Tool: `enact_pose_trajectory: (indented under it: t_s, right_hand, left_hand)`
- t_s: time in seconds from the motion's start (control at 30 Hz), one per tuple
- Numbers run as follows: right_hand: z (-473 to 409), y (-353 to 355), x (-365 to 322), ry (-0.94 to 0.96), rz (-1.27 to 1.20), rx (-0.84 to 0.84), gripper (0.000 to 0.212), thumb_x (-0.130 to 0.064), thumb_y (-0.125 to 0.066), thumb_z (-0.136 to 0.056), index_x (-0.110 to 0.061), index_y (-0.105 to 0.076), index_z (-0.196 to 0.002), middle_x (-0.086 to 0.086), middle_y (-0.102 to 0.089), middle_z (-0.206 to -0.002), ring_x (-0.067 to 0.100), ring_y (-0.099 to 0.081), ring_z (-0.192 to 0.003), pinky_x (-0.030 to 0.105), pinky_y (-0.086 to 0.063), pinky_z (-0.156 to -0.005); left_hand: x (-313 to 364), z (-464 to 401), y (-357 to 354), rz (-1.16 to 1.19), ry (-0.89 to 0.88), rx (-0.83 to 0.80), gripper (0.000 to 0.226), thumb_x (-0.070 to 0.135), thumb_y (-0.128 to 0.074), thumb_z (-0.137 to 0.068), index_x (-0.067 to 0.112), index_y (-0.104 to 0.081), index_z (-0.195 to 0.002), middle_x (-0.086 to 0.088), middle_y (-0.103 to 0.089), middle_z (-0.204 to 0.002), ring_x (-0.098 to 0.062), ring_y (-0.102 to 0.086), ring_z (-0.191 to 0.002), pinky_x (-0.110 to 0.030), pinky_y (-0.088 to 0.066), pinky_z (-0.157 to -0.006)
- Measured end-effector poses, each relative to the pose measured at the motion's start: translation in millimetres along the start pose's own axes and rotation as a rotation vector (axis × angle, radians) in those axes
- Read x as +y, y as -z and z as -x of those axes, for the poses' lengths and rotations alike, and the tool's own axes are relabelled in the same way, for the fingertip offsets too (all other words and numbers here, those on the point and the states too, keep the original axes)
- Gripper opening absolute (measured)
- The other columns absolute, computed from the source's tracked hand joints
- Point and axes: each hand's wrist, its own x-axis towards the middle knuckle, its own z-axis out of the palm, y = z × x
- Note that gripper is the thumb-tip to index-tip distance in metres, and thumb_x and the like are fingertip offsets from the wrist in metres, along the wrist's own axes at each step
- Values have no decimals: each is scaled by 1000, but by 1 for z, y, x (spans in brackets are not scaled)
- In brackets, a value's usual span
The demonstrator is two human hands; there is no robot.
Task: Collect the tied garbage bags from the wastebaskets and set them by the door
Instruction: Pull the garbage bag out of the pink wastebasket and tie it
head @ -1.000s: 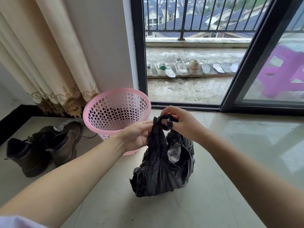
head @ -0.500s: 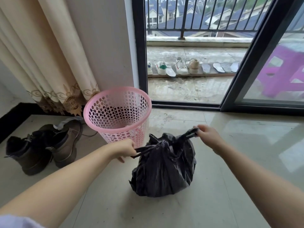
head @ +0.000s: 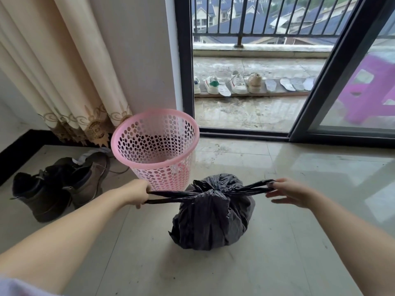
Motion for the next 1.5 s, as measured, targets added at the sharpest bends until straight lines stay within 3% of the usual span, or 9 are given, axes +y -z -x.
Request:
enact_pose_trajectory:
  t_s: [0.3,0.43,0.53,0.67,0.8,0.93,1.03,1.17,1.5]
  right_hand:
    - [30,-30,-88,317,-394,-453,10,-19,-55,-83,-9,-57,-81,5,-61,-80,19,-62,-81,33,-53,-87]
    - [37,-70,-103,420,-9,-555,39,-26,-66,-84,-7,-58,-117,11,-64,-109,21,-61,-103,32,-48,-92]
    - [42,-89,-104,422,296,-522,44,-42,-67,-80,-5,-59,-101,8,-50,-91,21,-41,-82,33,-34,-71]
    - [43,-86,-103,377,418,-506,30,-32,-67,-84,-2,-64,-91,2,-59,-74,12,-44,-64,22,-31,-56]
    - [38,-85,-101,324,268,-604,10,-14,-63,-81,-11,-65,-90,7,-61,-89,19,-55,-88,26,-41,-79]
    - [37,-73,-103,345,239,-575,10,-9,-56,-88,-11,-67,-86,0,-64,-87,12,-59,-86,14,-48,-74]
    - [30,-65,-94,326,-70,-689,16,-12,-47,-86,-5,-61,-91,3,-65,-91,11,-60,-88,25,-49,-83]
    - [20,-65,-83,293,-359,-645,24,-23,-44,-88,-15,-43,-65,-3,-46,-60,15,-52,-65,27,-41,-74]
    - [-21,-97,-28,670,833,-86,18,-28,-42,-99,-20,-53,-87,2,-61,-83,19,-54,-72,24,-34,-60]
  left_hand:
    - [83,37,30,336,-513,379,27,-10,-47,-80,13,-55,-70,0,-58,-69,-9,-53,-62,-15,-41,-55]
    - [126,50,24,298,-640,356,35,3,-57,-84,19,-54,-115,3,-56,-74,-14,-57,-65,-28,-48,-65]
    - [134,51,19,121,-607,356,57,20,-61,-86,26,-38,-138,-3,-55,-86,-20,-55,-82,-31,-47,-78]
    - [129,50,16,160,-601,121,33,26,-59,-87,26,-58,-120,8,-54,-104,-6,-49,-99,-22,-37,-87]
    - [127,45,13,509,-552,-69,13,21,-58,-88,17,-65,-99,7,-60,-99,-9,-55,-101,-20,-40,-87]
    - [124,33,6,671,-572,-191,29,38,-47,-96,21,-69,-87,22,-66,-80,4,-59,-83,-22,-40,-88]
    - [123,21,1,1010,-591,-320,30,26,-47,-98,1,-64,-97,2,-67,-92,-10,-61,-88,-22,-46,-87]
    - [129,9,2,1266,-528,-268,20,22,-46,-97,10,-59,-87,5,-44,-47,-10,-43,-44,-23,-46,-63]
    - [113,-42,-53,120,-652,125,36,35,-43,-98,13,-46,-71,3,-45,-59,-19,-46,-62,-31,-29,-60]
